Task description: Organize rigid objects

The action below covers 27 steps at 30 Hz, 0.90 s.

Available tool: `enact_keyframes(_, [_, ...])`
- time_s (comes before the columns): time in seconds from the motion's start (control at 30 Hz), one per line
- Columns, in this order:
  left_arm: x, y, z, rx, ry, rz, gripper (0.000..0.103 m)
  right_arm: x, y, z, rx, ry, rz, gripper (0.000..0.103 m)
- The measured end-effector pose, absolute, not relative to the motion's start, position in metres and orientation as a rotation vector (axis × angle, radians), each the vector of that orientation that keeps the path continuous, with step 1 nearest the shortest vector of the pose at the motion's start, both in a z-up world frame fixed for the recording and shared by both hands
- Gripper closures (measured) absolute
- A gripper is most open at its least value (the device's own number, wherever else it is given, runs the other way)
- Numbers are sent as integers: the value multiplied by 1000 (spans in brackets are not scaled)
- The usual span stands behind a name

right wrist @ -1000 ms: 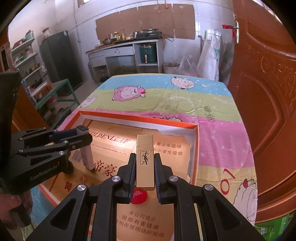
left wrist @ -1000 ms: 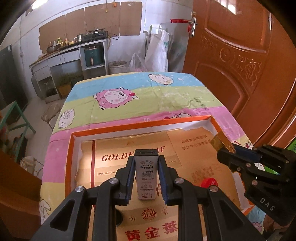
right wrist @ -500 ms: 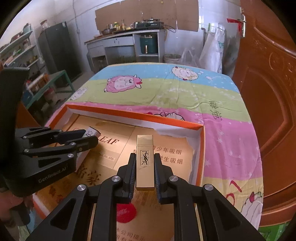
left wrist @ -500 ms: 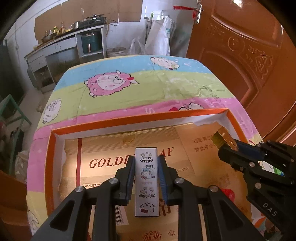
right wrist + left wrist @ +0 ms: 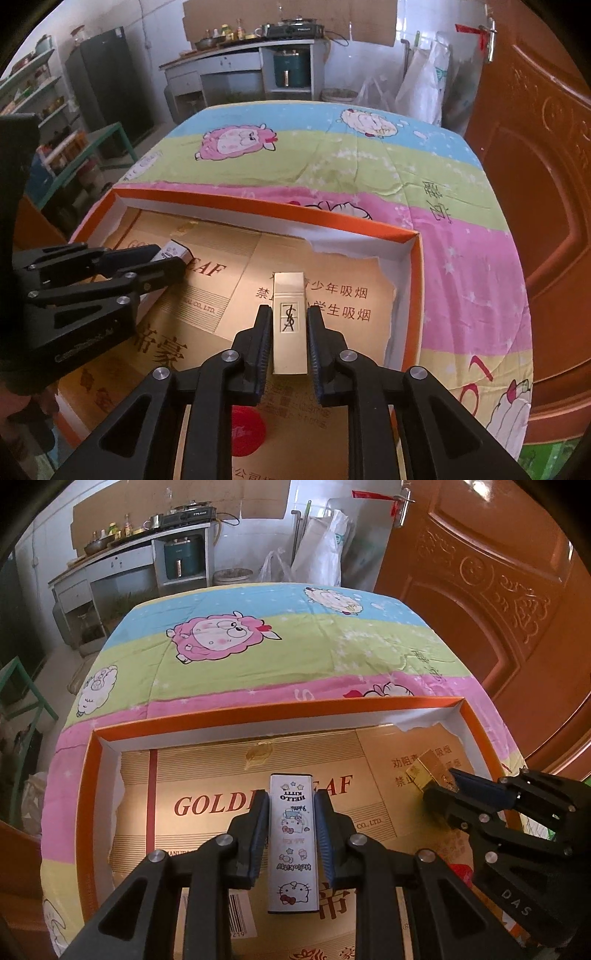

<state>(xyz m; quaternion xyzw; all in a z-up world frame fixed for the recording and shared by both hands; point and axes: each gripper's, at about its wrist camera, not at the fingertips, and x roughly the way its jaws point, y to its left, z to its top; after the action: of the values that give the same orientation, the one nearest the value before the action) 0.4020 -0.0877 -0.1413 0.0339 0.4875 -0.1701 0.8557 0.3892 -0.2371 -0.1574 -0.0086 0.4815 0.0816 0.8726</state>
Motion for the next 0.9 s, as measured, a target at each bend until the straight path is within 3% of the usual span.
enact_keyframes(0.13, [402, -88, -140, 61, 1020, -372, 71, 390, -236, -157, -22, 999, 160, 60])
enact_keyframes(0.2, [401, -89, -139, 59, 1020, -377, 67, 387, -237, -153, -16, 981, 161, 57])
enact_keyframes(0.33, [391, -89, -127, 44, 976, -372, 58, 377, -239, -145, -10, 955, 147, 56])
enact_keyframes(0.9, [292, -63, -49, 30, 747, -301, 57, 276, -236, -104, 65, 848, 121, 55])
